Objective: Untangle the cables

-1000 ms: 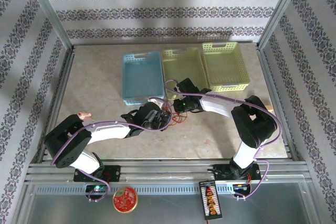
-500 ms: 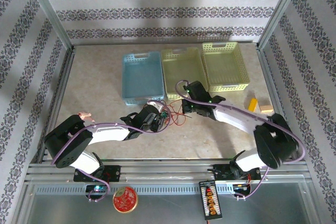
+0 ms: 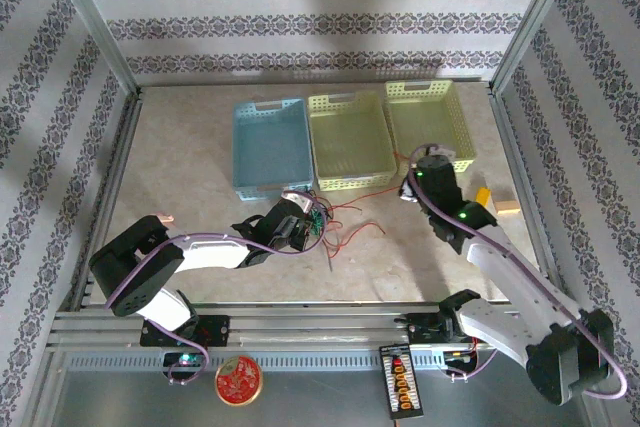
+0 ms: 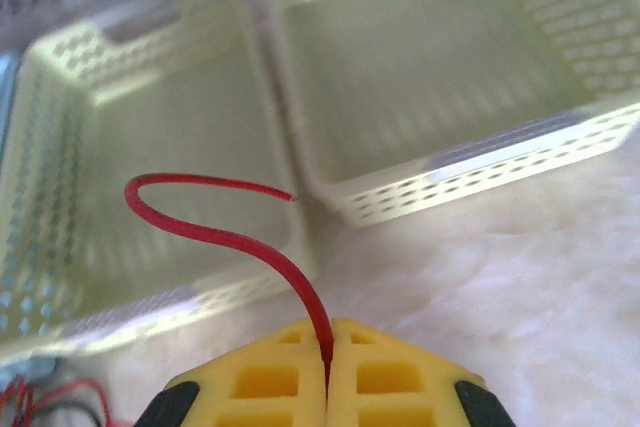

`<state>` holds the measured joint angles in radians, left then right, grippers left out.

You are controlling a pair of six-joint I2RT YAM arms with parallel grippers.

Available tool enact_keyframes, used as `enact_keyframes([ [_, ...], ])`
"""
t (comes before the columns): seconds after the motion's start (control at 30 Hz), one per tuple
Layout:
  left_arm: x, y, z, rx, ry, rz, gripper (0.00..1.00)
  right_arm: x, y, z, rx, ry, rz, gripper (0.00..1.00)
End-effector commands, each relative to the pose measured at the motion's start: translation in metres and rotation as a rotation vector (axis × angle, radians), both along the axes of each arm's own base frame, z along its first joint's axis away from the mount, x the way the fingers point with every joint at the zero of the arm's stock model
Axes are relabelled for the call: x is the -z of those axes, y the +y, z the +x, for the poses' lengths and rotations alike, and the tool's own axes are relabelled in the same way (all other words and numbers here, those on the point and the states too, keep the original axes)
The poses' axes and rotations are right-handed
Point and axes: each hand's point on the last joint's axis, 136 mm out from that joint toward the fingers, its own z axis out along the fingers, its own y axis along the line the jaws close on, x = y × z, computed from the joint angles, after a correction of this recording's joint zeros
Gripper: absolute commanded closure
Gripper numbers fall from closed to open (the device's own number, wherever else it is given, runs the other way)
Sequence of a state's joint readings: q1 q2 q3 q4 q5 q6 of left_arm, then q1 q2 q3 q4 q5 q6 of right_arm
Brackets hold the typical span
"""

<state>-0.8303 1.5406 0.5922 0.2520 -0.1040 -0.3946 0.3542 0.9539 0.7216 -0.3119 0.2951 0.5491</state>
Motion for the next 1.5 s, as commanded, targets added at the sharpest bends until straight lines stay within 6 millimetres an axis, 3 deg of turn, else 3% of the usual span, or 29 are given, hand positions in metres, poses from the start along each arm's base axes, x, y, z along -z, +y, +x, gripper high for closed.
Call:
enact_keyframes([
  [0.0,0.040,0.025,-0.025,-0.007,0.126,0.105,1.00,-0.018,-0.040,-0.005,0.156,-0.050,0.013,1.00],
  [0.17,0.040,0.025,-0.026,0.001,0.130,0.103,1.00,-0.055,-0.065,-0.009,0.212,-0.138,-0.004,1.00],
  [0.43,0.043,0.024,-0.029,0.014,0.141,0.100,1.00,-0.142,-0.094,-0.026,0.292,-0.343,-0.053,1.00],
  [0.67,0.048,0.022,-0.032,0.037,0.153,0.106,1.00,-0.222,-0.100,-0.036,0.305,-0.536,0.000,1.00],
  [0.93,0.052,0.022,-0.032,0.050,0.140,0.109,1.00,-0.311,-0.088,-0.029,0.214,-0.719,0.030,1.00],
  [1.2,0.054,0.022,-0.031,0.045,0.132,0.098,1.00,-0.373,-0.069,0.007,0.070,-0.793,0.008,1.00],
  [1.47,0.044,0.015,-0.026,0.063,0.113,0.089,1.00,-0.418,-0.088,0.058,0.138,-0.837,-0.131,1.00],
])
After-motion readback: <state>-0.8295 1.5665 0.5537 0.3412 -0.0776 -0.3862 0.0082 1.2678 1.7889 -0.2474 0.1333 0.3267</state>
